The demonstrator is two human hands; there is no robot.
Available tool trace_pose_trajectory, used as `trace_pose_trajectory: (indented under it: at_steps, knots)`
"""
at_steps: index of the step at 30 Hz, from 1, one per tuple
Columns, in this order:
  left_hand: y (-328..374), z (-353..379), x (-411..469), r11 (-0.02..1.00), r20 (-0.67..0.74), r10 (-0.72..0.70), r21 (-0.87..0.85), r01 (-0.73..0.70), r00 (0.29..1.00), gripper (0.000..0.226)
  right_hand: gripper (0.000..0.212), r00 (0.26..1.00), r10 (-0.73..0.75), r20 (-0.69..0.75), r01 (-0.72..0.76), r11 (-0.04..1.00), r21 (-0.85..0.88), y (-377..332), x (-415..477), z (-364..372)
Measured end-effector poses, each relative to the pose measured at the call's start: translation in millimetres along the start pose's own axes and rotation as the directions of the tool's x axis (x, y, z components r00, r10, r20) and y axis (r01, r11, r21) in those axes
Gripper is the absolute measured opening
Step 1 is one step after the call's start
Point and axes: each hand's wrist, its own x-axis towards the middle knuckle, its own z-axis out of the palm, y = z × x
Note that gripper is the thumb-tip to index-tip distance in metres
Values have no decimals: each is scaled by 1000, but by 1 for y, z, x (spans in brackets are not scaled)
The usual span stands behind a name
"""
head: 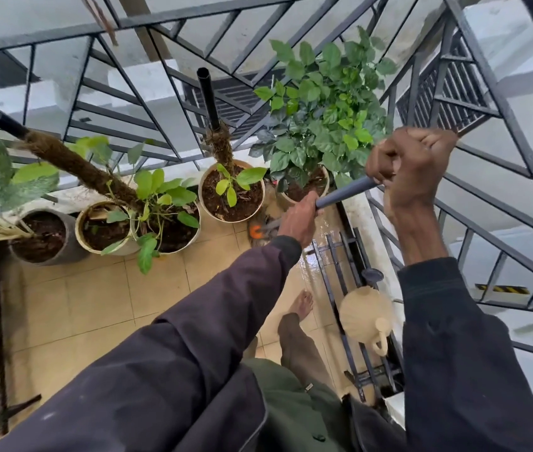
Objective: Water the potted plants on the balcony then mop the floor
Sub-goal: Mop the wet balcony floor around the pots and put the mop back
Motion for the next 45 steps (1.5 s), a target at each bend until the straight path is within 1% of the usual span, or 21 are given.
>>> trace_pose_trajectory:
  at_steps: [1,5,8,11,14,17,20,21,26,28,30,31,32,33,34,35,36,38,40,43,45]
  knots:
    - [0,1,-8,999,11,-6,34,6,1000,8,48,1000,25,7,-25,999,24,-1,-2,-2]
    - [-11,10,-46,994,90,-47,100,38,995,8,45,993,116,7,-116,988,100,9,-21,-14]
    - [-27,17,-73,984,141,-78,168,54,987,10,45,983,181,34,-184,970,160,23,-43,-22]
    - [-41,20,-99,973,169,-89,224,50,982,16,46,979,182,87,-196,961,194,31,-63,-26]
    - [-38,17,-112,978,105,-22,207,0,994,19,45,984,144,108,-167,954,250,19,-68,-27]
    - [-19,10,-95,983,-27,82,165,-76,996,15,39,993,22,117,-53,962,270,-8,-59,-26]
    - [3,8,-66,978,-109,185,121,-172,977,3,38,990,-90,105,56,956,288,-31,-45,-25]
    - [9,9,-54,974,-134,212,108,-198,968,3,39,988,-119,98,88,956,278,-35,-41,-25]
    - [25,16,6,981,-184,194,62,-186,964,7,47,978,-210,3,205,957,205,-27,-24,-18]
    - [20,17,26,985,-121,169,-8,-171,978,10,46,977,-202,-69,210,964,164,-13,-18,-17]
    - [8,20,42,991,-1,131,-26,-131,991,12,42,980,-144,-138,157,984,88,5,-15,-18]
    - [1,21,48,994,38,109,-34,-107,993,8,39,980,-113,-163,123,991,52,15,-14,-19]
    - [-6,22,52,996,46,69,-63,-66,997,6,38,981,-92,-173,98,995,29,21,-12,-18]
    - [-11,24,55,995,41,48,-91,-44,998,10,40,982,-80,-169,83,996,12,25,-10,-16]
    - [-12,23,56,993,54,48,-113,-42,997,8,42,984,-78,-162,78,997,-8,25,-7,-13]
    - [-9,19,55,993,47,58,-109,-53,997,8,43,984,-83,-161,79,996,-29,23,-3,-11]
    - [-5,15,53,993,44,56,-102,-51,997,13,44,982,-90,-167,84,996,-44,19,1,-8]
    - [2,7,48,992,50,52,-116,-46,997,19,41,981,-83,-176,77,996,-41,11,8,-4]
    - [1,5,42,997,60,42,-73,-38,997,17,36,986,-60,-157,54,998,-37,5,10,-2]
    - [-8,12,26,1000,55,-8,-22,10,998,11,41,994,-5,-112,2,1000,-30,-1,12,1]
    - [-8,10,10,1000,69,-5,31,3,998,5,41,996,34,-88,-35,999,-8,-2,12,-1]
